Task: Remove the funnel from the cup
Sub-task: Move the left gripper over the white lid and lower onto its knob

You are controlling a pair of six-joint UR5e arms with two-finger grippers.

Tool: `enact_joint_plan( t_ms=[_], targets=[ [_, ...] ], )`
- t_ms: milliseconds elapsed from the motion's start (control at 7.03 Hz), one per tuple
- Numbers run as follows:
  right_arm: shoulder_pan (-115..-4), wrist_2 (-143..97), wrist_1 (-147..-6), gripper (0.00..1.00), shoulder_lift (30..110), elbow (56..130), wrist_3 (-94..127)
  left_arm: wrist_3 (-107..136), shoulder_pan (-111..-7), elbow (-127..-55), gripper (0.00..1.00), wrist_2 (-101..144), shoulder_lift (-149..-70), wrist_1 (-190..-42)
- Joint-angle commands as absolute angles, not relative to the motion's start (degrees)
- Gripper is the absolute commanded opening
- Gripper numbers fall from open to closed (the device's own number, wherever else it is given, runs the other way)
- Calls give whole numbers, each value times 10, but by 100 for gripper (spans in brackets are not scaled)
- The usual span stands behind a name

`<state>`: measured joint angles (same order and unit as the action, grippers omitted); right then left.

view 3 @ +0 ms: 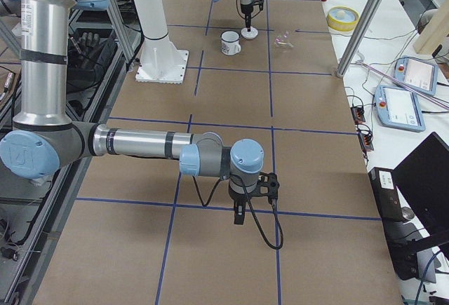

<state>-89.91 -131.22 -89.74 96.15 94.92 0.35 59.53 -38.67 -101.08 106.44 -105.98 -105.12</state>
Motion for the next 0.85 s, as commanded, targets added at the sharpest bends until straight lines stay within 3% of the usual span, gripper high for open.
enact_joint_plan(
  t_ms=[0,711],
  targets=[
    [-899,-1312,-897,100,962,949,4,583,-388,-1012,53,1065,-1060,-1051],
    [-899,-1312,-897,100,962,949,4,583,-394,-1010,50,1065,-1061,-1051]
  ],
)
